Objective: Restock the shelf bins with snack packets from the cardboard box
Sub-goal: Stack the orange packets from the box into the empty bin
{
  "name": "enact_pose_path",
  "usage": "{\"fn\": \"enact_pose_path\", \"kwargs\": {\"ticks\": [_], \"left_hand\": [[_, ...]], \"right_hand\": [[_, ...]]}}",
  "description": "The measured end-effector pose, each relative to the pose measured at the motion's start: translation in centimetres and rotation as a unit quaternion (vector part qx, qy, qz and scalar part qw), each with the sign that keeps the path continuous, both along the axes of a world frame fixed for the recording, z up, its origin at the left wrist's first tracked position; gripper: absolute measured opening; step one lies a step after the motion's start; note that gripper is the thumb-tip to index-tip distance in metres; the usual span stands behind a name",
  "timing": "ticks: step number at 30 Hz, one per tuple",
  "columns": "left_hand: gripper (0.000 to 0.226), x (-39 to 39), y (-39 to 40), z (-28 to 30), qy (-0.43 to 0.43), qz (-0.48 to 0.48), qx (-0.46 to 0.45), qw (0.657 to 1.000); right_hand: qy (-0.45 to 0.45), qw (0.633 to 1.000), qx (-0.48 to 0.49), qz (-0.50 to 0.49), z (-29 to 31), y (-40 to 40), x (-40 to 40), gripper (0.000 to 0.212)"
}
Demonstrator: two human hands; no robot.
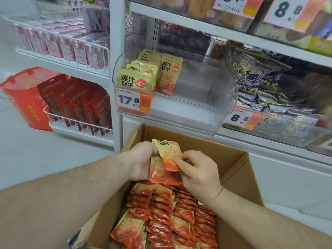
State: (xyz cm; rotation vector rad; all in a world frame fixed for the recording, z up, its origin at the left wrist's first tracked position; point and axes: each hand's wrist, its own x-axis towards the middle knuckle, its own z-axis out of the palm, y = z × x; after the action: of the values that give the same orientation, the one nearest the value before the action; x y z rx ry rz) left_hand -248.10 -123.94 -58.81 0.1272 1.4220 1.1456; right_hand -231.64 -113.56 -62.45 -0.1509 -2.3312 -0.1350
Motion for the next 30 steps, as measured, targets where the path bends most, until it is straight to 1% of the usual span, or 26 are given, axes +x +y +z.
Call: {"fn": "enact_pose_path", "kwargs": {"ticks": [2, 4, 6, 9, 11, 13, 14, 15, 16, 17, 18, 19, 20, 21, 23, 25, 26, 28, 30], "left_hand": [[0.050, 0.5, 0.1, 0.5, -0.027, 0.015, 0.038, 0.999], [0.058, 0.5, 0.1, 0.8, -0.042, 0.030, 0.067, 0.996], [0.059, 0.4, -0.1, 1.4, -0.053, 0.033, 0.086, 0.994], [0.029, 0.2, -0.2, 2.1, 0.019, 0.030, 0.103, 0.994], [0.028, -0.1, -0.2, 2.6, 0.065, 0.052, 0.119, 0.989], [0.030, -0.5, -0.1, 3.3, 0.090, 0.063, 0.147, 0.983], [0.031, -0.8, 0.0, 3.8, 0.103, 0.063, 0.164, 0.979], [0.031, -1.0, 0.0, 4.3, 0.118, 0.060, 0.181, 0.975], [0.031, -1.1, 0.0, 4.9, 0.134, 0.055, 0.195, 0.970], [0.031, -1.3, 0.0, 5.4, 0.148, 0.048, 0.205, 0.966], [0.031, -1.4, -0.1, 5.9, 0.157, 0.038, 0.216, 0.963], [0.032, -1.5, -0.1, 6.3, 0.163, 0.025, 0.226, 0.960], [0.033, -1.6, -0.1, 6.7, 0.168, 0.013, 0.234, 0.957], [0.034, -1.6, -0.1, 7.0, 0.176, 0.003, 0.240, 0.955], [0.033, -1.7, 0.0, 7.5, 0.197, -0.003, 0.245, 0.949], [0.032, -2.0, 0.3, 8.0, 0.216, 0.003, 0.252, 0.943], [0.031, -2.1, 0.4, 8.3, 0.219, 0.007, 0.257, 0.941], [0.032, -2.6, 0.8, 9.0, 0.220, 0.007, 0.266, 0.939], [0.033, -2.9, 1.1, 9.6, 0.243, 0.014, 0.270, 0.931]], "right_hand": [[-0.016, 1.000, 0.009, 0.025, 0.1, -0.7, -0.3, 0.032], [-0.022, 0.999, 0.007, 0.028, 0.6, -1.1, -0.7, 0.033], [-0.027, 0.999, 0.000, 0.029, 1.4, -1.4, -1.0, 0.036], [-0.053, 0.997, -0.008, 0.046, 2.5, -1.7, -1.1, 0.044], [-0.076, 0.994, -0.030, 0.072, 3.3, -1.7, -1.0, 0.049], [-0.068, 0.992, -0.076, 0.079, 4.5, -1.5, -1.1, 0.055], [-0.047, 0.990, -0.121, 0.058, 5.4, -1.4, -1.4, 0.057], [-0.017, 0.983, -0.182, 0.015, 6.5, -1.3, -1.9, 0.056], [0.003, 0.966, -0.256, -0.035, 7.4, -1.0, -2.6, 0.054], [-0.003, 0.939, -0.336, -0.076, 8.6, -0.5, -3.3, 0.053], [-0.028, 0.898, -0.429, -0.096, 9.6, 0.1, -4.0, 0.054], [-0.060, 0.846, -0.524, -0.077, 10.4, 0.9, -4.5, 0.051], [-0.086, 0.801, -0.592, -0.033, 11.1, 1.5, -5.0, 0.047], [-0.106, 0.777, -0.621, 0.001, 11.9, 1.9, -5.3, 0.044], [-0.127, 0.745, -0.652, 0.052, 13.0, 1.9, -5.6, 0.035], [-0.123, 0.720, -0.679, 0.072, 13.6, 2.0, -5.9, 0.025], [-0.121, 0.709, -0.691, 0.072, 13.9, 2.2, -6.1, 0.023], [-0.134, 0.700, -0.698, 0.063, 14.2, 2.7, -6.6, 0.021], [-0.141, 0.703, -0.696, 0.039, 14.7, 3.2, -7.2, 0.020]]}}
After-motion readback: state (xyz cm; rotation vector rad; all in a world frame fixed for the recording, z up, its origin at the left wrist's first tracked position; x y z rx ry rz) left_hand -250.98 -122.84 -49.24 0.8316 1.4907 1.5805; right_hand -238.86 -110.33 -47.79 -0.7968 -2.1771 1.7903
